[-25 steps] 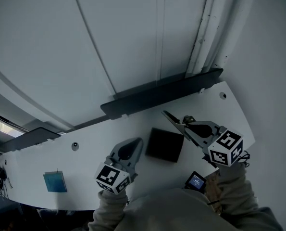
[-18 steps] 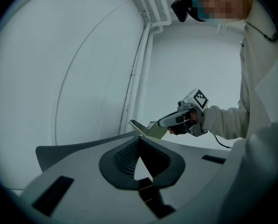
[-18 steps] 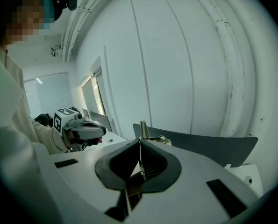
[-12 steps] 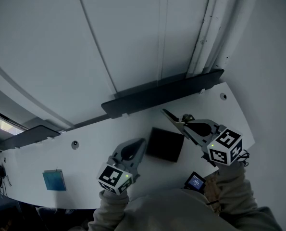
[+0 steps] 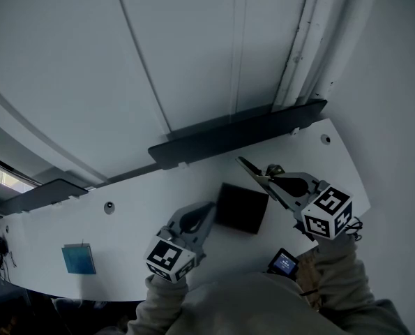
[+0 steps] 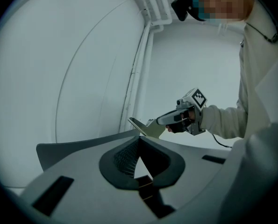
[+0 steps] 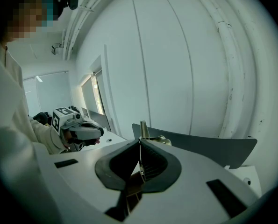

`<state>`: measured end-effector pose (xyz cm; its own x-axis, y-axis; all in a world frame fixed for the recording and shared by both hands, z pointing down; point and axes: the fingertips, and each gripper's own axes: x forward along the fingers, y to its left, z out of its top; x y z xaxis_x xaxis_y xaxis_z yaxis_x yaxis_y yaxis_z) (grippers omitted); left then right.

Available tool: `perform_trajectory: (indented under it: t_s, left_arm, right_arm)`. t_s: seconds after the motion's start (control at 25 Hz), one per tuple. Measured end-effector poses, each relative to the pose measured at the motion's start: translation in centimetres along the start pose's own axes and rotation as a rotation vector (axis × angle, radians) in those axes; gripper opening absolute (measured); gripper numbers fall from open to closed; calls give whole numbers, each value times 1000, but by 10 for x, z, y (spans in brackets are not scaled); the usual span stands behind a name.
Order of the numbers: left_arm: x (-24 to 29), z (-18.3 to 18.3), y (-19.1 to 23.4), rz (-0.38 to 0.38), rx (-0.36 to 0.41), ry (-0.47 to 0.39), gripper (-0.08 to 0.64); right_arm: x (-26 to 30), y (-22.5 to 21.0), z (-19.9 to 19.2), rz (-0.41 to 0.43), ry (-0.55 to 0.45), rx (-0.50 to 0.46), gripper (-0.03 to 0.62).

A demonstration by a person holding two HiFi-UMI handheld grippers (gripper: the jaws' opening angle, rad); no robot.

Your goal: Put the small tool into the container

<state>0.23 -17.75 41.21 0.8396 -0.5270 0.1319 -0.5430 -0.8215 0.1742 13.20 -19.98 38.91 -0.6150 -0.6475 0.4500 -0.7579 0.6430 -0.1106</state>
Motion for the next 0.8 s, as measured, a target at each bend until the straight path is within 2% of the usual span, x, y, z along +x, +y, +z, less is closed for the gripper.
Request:
perform_trajectory:
  t_s: [0.8]
  left_arm:
    - [0,4,11,42,-16,-23,2]
  right_arm:
    - [16,-4,-8,35,35,3,28]
